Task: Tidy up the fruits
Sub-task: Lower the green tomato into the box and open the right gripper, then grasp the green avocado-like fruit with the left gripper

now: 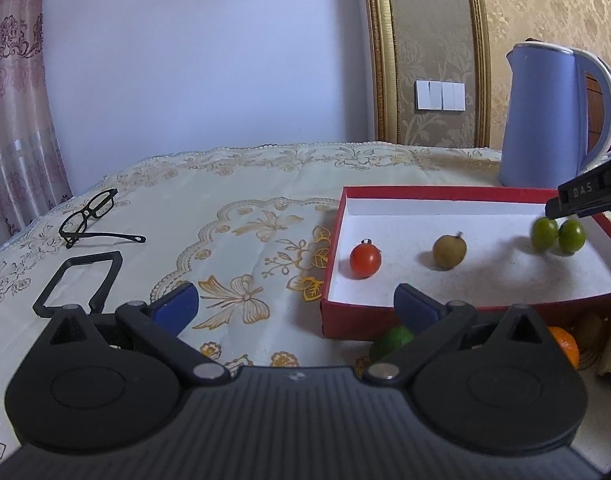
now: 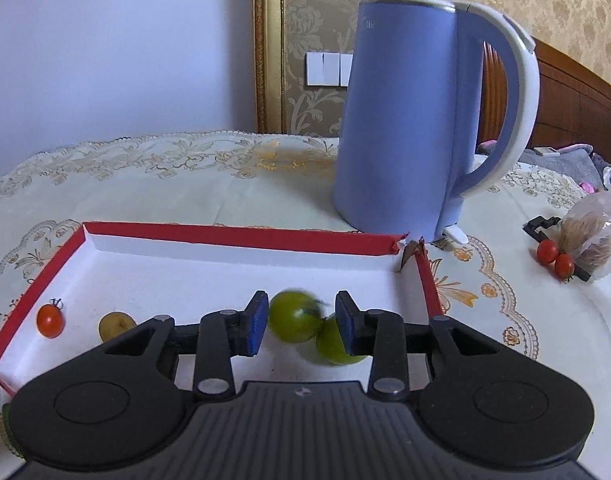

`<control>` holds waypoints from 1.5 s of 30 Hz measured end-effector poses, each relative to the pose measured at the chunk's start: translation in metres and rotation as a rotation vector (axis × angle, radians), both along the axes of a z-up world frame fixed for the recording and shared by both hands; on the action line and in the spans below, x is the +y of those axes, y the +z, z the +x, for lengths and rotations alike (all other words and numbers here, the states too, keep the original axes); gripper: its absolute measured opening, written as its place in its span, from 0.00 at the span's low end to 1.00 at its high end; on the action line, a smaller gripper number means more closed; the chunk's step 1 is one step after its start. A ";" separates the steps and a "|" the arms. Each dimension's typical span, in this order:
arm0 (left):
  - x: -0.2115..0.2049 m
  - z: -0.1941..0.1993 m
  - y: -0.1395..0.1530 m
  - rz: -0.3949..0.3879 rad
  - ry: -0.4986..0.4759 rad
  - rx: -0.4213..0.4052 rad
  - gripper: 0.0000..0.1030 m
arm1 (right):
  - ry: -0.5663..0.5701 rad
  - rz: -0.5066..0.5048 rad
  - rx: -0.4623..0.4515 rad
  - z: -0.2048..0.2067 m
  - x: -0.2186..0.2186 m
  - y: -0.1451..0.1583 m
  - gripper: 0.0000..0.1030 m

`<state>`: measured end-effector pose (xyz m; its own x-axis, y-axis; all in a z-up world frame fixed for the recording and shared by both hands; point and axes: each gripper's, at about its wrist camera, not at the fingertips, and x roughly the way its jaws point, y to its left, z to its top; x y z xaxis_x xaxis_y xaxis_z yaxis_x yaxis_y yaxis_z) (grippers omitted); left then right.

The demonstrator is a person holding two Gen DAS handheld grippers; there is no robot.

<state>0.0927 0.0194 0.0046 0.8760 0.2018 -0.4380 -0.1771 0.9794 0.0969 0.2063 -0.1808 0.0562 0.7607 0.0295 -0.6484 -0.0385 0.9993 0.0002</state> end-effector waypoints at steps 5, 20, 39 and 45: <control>-0.001 0.000 -0.001 0.005 -0.001 0.001 1.00 | 0.004 -0.062 -0.037 -0.009 0.008 0.007 0.43; 0.004 -0.004 0.002 -0.054 -0.066 0.018 1.00 | -0.095 -0.007 -0.098 -0.061 -0.014 0.018 0.57; -0.020 -0.001 -0.018 0.001 -0.229 0.145 0.79 | -0.045 0.104 -0.243 -0.197 -0.051 0.000 0.74; -0.016 0.012 -0.019 -0.042 -0.198 0.179 0.60 | -0.036 0.157 -0.248 -0.204 -0.058 -0.005 0.74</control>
